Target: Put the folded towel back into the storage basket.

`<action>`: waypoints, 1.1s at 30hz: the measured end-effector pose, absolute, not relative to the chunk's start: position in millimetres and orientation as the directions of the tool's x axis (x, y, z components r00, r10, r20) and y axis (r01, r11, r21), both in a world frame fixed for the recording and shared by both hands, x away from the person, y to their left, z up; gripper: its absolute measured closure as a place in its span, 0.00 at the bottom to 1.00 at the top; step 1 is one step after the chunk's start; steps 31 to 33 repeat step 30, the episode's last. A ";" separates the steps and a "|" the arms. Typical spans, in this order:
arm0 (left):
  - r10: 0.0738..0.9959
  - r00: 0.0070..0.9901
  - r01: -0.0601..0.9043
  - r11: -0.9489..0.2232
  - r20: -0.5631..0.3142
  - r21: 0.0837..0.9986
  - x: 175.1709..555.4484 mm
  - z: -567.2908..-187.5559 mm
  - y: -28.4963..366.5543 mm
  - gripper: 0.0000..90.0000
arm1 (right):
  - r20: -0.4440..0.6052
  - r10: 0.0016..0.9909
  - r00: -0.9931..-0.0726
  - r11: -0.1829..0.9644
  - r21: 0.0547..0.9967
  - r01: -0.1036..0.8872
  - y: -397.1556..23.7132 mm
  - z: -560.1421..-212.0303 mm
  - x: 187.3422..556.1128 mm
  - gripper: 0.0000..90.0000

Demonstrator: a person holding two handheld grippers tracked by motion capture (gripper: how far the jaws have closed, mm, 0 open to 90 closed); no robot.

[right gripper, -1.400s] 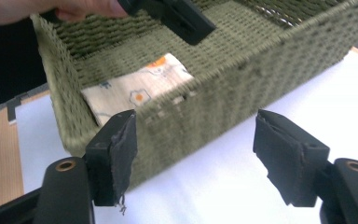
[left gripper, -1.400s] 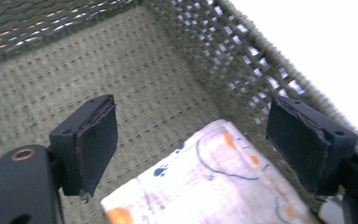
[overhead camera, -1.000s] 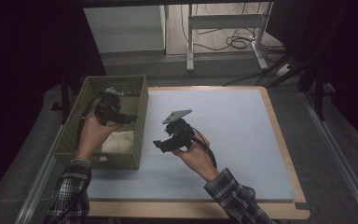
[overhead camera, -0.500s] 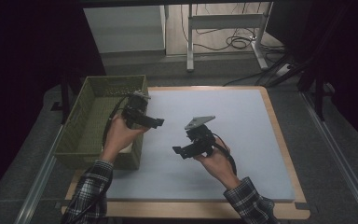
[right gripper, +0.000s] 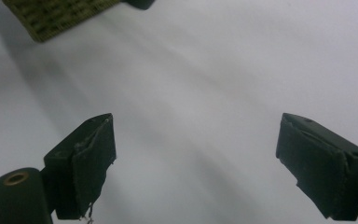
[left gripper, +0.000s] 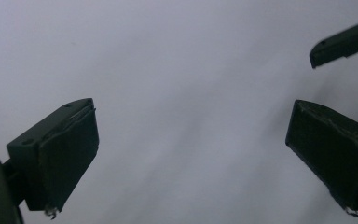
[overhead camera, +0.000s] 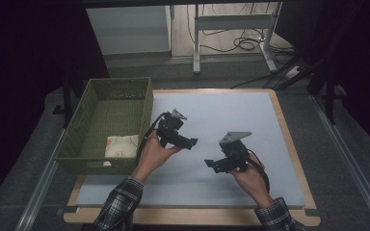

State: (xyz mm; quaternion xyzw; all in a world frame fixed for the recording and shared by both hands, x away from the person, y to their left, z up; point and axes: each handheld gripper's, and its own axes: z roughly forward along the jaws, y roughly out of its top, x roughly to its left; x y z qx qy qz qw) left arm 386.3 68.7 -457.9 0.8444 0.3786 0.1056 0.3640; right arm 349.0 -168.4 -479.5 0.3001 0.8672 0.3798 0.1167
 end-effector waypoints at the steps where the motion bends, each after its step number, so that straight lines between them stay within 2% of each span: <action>1: 0.716 0.691 0.563 -0.448 -0.097 0.695 386.3 -457.9 68.7 0.03 | 0.026 0.609 -0.793 0.531 0.729 0.432 -168.4 -479.5 349.0 0.13; 10: 0.708 0.700 0.549 -0.455 -0.088 0.701 359.9 -492.1 68.7 0.03 | 0.017 0.651 -0.759 0.527 0.709 0.468 -201.6 -503.6 345.5 0.11; 14: 0.697 0.706 0.558 -0.442 -0.122 0.702 346.5 -504.4 75.9 0.03 | 0.015 0.659 -0.752 0.526 0.705 0.475 -212.5 -513.0 343.4 0.09; 19: 0.720 0.687 0.566 -0.444 -0.099 0.695 328.9 -522.6 88.4 0.03 | 0.003 0.657 -0.754 0.529 0.711 0.464 -224.0 -532.6 337.1 0.06; 24: 0.734 0.676 0.572 -0.460 -0.072 0.680 321.2 -537.3 92.2 0.02 | -0.032 0.653 -0.757 0.555 0.701 0.449 -222.6 -533.5 334.6 0.05; 25: 0.726 0.686 0.553 -0.482 -0.043 0.680 319.1 -545.5 91.8 0.02 | -0.044 0.652 -0.757 0.562 0.698 0.444 -221.5 -534.0 333.9 0.04; 33: 0.724 0.689 0.540 -0.478 -0.037 0.693 317.6 -547.0 92.6 0.01 | -0.043 0.652 -0.757 0.560 0.700 0.443 -221.8 -534.5 333.6 0.05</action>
